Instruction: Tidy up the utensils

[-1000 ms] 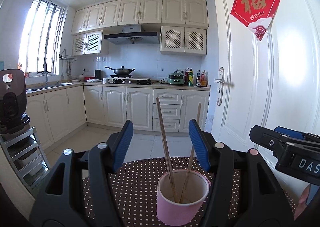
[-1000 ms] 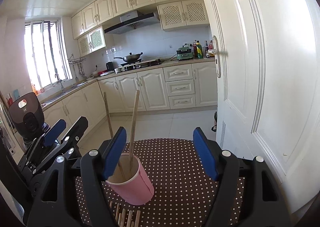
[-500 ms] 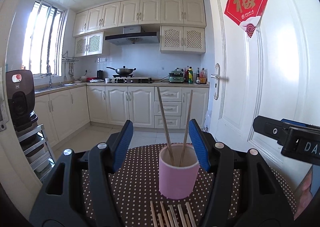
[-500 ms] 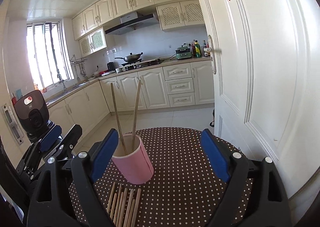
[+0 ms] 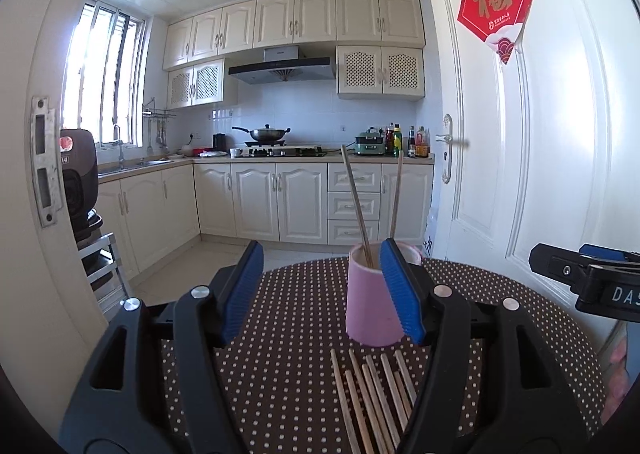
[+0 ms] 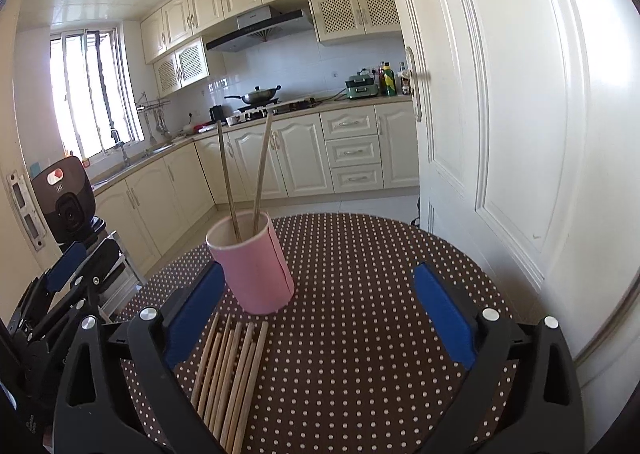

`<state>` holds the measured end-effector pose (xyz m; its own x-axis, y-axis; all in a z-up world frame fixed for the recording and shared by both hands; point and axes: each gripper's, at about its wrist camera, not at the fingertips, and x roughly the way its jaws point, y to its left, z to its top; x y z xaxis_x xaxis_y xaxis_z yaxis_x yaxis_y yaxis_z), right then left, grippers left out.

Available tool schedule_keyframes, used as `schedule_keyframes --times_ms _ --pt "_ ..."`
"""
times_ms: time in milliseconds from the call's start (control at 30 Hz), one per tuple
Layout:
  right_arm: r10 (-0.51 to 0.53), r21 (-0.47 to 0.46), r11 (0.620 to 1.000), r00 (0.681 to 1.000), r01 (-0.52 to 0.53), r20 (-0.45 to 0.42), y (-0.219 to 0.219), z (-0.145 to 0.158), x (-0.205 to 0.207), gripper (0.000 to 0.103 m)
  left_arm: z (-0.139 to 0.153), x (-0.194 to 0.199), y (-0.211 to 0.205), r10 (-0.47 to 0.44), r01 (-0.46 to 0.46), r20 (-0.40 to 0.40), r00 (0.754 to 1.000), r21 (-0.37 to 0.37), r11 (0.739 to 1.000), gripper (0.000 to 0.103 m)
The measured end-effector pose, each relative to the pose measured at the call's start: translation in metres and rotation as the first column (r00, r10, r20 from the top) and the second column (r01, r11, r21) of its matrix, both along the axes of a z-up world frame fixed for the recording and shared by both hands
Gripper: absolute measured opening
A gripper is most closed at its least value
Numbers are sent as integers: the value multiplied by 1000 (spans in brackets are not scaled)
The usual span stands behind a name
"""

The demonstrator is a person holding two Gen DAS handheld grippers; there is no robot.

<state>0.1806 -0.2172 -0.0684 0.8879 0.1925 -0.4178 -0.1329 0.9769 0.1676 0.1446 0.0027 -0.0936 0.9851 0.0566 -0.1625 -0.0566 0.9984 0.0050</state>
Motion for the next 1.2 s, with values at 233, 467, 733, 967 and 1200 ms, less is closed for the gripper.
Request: schedule_keyframes --times_ms 233,467,733,967,1200 --pt "14 2 1000 997 -14 -70 4 -18 -4 92 -21 -4 6 -6 5 -101 995 -8 1000 62" --pt "59 -14 998 981 -62 -183 16 -43 0 92 -42 2 23 -58 34 -252 966 -96 995 62" --pt "64 -19 997 957 -73 -283 24 -68 2 92 -73 14 39 -159 71 -416 895 -217 974 62" --pt "68 -40 996 940 -86 -333 31 -80 3 92 -94 28 40 -208 58 -516 831 -291 955 62" --pt "62 -58 994 931 -88 -359 36 -83 5 92 -105 38 36 -195 29 -560 805 -291 956 62"
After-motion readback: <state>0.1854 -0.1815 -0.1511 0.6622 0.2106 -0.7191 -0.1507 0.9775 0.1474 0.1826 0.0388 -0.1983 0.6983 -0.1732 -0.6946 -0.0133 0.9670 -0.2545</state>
